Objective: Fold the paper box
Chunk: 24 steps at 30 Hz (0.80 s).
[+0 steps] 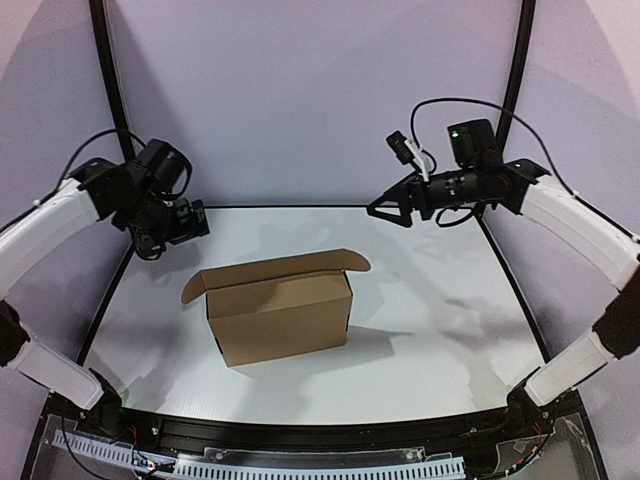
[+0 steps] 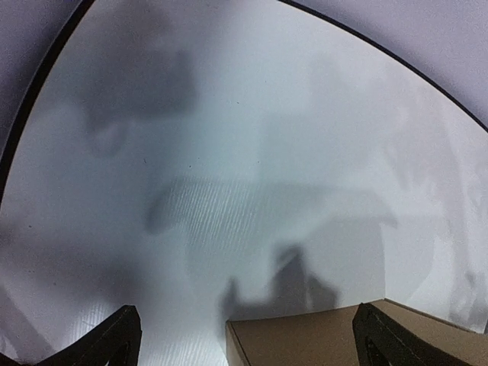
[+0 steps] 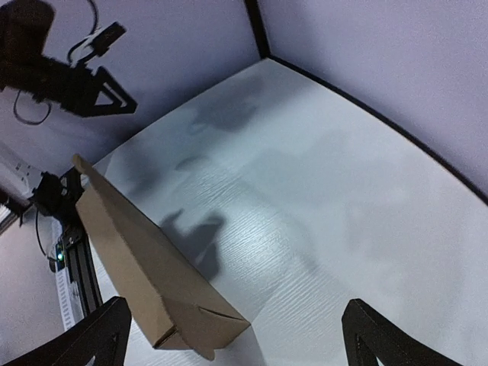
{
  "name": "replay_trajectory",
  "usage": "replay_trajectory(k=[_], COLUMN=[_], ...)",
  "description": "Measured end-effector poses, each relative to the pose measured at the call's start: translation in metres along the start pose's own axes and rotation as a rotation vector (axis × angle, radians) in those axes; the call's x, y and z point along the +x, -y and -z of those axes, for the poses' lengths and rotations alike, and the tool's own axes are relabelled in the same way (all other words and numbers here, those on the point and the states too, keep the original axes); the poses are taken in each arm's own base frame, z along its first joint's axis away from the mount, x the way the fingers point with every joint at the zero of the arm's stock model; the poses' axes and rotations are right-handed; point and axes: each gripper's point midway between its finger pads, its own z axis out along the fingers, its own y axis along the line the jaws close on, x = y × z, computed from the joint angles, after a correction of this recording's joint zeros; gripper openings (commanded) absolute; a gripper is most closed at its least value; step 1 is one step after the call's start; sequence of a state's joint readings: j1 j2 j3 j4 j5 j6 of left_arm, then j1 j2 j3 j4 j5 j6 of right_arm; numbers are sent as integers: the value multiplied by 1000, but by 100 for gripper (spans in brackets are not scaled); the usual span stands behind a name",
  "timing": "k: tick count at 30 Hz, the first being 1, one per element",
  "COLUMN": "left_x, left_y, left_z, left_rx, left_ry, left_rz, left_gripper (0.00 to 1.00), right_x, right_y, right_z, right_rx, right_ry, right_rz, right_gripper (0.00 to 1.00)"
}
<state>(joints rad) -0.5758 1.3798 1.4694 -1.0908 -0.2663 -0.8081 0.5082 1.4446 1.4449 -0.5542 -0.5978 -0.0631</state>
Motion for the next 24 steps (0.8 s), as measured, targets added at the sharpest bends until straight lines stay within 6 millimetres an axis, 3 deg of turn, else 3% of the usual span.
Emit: replay_trajectory(k=[3,6,11,16,20,24], left_x=[3,12,42,74,86,88], left_y=[-7,-13,-13,-2,9,17], left_z=[28,64,97,94,74,67], left_rx=[48,142,244,239,184,167], left_ry=[6,11,-26,-109,-165,-178], left_rz=[-44,-80,-188,-350,-441,-494], left_gripper=[99,99,99,94,86,78], right_x=[-1,7,31,46,56,62], right_y=[-30,-55,-63,-47,-42,-44], right_z=[12,10,-14,-33,-37,-36], right_rx=[-71,-116,-96,-19,24,34], right_ry=[8,-22,-162,-288,-356,-390], right_rz=[151,246,275,263,257,252], right_gripper=[98,95,88,80,73,65])
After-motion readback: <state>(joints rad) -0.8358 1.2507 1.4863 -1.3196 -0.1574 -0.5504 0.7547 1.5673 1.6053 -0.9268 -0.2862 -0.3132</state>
